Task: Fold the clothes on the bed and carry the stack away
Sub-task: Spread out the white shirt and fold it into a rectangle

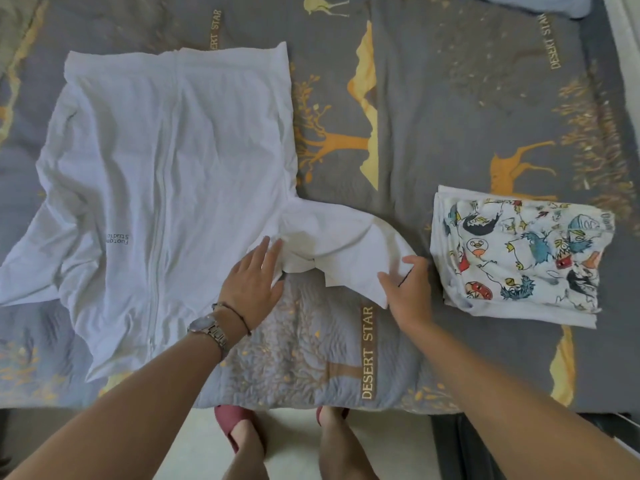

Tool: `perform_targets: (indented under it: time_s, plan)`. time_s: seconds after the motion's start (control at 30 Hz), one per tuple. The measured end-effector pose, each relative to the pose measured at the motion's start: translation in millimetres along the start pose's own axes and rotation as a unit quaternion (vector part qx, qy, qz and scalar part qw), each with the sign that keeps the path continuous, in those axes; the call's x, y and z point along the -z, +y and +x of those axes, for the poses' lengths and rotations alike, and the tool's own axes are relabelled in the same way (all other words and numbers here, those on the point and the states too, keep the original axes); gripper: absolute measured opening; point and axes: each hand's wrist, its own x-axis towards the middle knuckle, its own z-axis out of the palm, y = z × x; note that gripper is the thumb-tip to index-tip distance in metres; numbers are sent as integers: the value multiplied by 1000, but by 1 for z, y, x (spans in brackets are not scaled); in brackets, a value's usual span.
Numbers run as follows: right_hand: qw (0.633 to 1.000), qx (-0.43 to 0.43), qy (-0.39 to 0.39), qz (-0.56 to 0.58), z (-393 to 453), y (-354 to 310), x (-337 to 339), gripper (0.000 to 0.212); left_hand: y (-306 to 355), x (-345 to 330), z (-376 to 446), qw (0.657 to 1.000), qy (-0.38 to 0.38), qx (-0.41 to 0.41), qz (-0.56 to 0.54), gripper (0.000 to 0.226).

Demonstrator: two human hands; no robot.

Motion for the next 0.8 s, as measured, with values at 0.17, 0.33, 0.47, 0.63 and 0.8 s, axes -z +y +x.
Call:
perform_targets:
  time_s: [0.17,0.33,0.47,0.63,0.8]
  plan:
    - [999,49,11,2,13,-7,7,34,2,-13,10,993,-113,18,-8,73]
    - [985,147,48,-70,33,-25,40,38,3,-22,19,980,-197,-7,13,80]
    - [978,179,56,-93,55,-42,75,37,7,-24,25,966,-251,-21,67,78]
    - [979,176,44,-88,60,-58,83,37,16,-14,32,948,-299,-3,106,78]
    - [989,141,-39,-16,37,-62,59,40,43,8,48,993,-112,10,-30,54]
